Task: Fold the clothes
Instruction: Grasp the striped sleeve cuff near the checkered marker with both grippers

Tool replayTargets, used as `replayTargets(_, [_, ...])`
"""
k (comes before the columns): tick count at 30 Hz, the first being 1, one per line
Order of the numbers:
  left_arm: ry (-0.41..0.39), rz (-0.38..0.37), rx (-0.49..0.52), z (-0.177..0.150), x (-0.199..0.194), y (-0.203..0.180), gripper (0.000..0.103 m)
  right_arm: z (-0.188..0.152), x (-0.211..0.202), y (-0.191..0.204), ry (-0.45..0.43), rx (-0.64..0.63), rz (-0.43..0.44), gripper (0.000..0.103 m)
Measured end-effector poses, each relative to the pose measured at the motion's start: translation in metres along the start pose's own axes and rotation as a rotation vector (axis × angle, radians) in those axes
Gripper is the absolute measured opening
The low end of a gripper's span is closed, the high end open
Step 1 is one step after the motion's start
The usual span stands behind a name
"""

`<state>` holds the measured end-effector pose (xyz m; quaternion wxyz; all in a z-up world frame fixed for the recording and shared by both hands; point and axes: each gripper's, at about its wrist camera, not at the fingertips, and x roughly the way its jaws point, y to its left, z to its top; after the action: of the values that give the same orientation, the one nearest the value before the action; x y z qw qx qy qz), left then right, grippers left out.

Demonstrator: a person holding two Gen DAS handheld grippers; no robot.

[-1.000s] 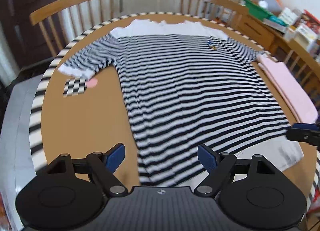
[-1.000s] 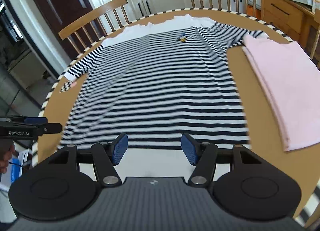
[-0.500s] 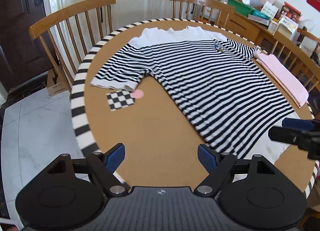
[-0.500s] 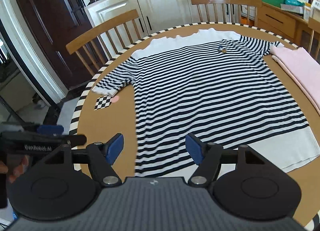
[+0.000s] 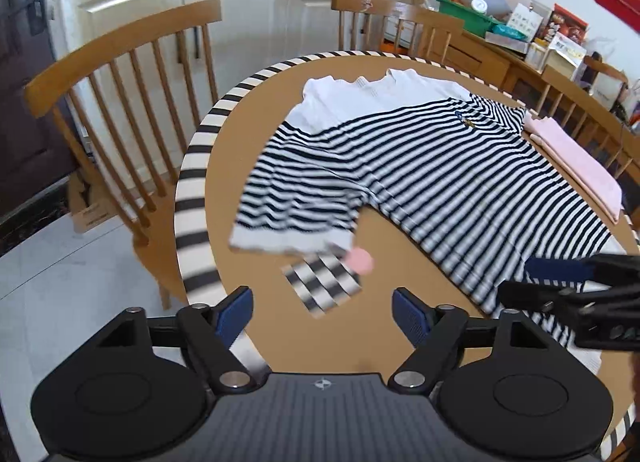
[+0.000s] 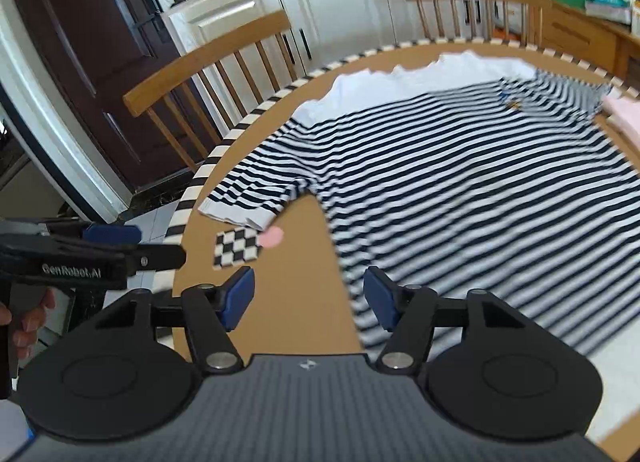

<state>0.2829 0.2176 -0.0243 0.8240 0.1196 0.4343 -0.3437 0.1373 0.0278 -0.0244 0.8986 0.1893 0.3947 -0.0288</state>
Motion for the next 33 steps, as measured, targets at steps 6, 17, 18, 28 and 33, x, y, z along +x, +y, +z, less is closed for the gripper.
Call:
replayTargets(6, [0.028,-0.087,0.111,0.038,0.03,0.055,0.064,0.018,0.056,0.025,0.032,0.09,-0.013,0.049])
replayTargets(17, [0.154,-0.334,0.259,0.06,0.098,0.104,0.048,0.029,0.096,0.055,-0.008,0.302,-0.168,0.041])
replayTargets(18, [0.168,-0.359,0.271,0.062,0.103,0.108,0.046,0.029,0.099,0.057,-0.025,0.333,-0.191,0.04])
replayTargets(28, [0.288,-0.526,0.321,0.081,0.13,0.123,0.032,0.016,0.123,0.076,-0.101,0.608,-0.347,0.039])
replayTargets(33, [0.358,-0.531,0.297,0.092,0.142,0.124,0.01,0.017,0.128,0.076,-0.105,0.627,-0.352,0.033])
